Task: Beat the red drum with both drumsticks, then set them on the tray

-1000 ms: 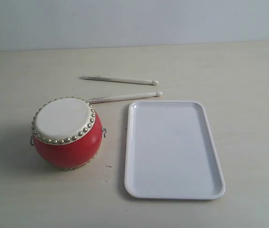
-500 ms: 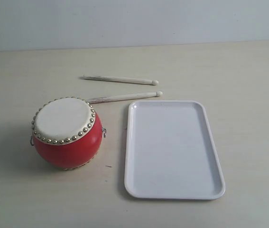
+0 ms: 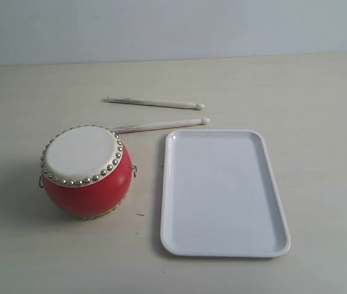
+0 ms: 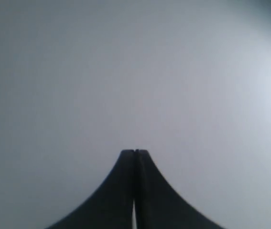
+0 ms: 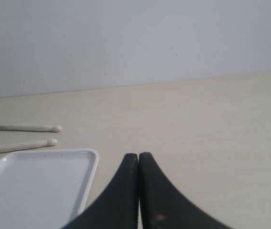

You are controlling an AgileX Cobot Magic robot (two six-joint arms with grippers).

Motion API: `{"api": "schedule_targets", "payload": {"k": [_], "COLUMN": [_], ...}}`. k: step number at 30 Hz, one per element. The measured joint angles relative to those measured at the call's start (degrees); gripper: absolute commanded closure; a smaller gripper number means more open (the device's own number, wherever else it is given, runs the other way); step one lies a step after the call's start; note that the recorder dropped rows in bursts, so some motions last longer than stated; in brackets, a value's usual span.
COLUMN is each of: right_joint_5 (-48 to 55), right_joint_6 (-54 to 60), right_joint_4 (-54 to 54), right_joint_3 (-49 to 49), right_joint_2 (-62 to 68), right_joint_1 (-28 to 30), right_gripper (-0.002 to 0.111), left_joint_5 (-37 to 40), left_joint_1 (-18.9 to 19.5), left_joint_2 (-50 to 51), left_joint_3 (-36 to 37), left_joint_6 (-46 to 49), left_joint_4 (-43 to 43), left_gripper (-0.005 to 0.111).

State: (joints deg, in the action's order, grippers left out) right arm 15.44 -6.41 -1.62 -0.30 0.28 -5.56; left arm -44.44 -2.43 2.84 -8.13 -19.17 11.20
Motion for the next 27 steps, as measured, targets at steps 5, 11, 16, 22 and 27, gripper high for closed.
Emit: {"api": "schedule_targets", "payload": {"k": [5, 11, 16, 22, 27], "right_joint_5": [0.0, 0.0, 0.0, 0.0, 0.0], "right_joint_6": [0.0, 0.0, 0.0, 0.0, 0.0], "right_joint_4": [0.0, 0.0, 0.0, 0.2, 0.2], "right_joint_3": [0.0, 0.0, 0.0, 0.0, 0.0], "right_joint_2": [0.0, 0.0, 0.0, 0.0, 0.0], "right_joint_1": [0.0, 0.0, 0.0, 0.0, 0.0], "right_gripper": [0.108, 0.108, 0.108, 0.108, 0.108], "left_joint_5": [9.8, 26.4, 54.4, 89.4, 99.7], "left_joint_1": [0.0, 0.0, -1.0, -4.7, -7.9], "left_joint_2": [18.6, 55.1, 83.0, 105.6, 112.5], "left_joint_3": [-21.8, -50.6, -76.9, -100.3, -107.8], "left_joint_6": [6.4, 9.5, 12.5, 34.6, 57.6], "left_joint_4": [-1.2, 0.5, 4.4, 4.2, -5.5], "left_gripper": [0.107, 0.107, 0.107, 0.107, 0.107]}}
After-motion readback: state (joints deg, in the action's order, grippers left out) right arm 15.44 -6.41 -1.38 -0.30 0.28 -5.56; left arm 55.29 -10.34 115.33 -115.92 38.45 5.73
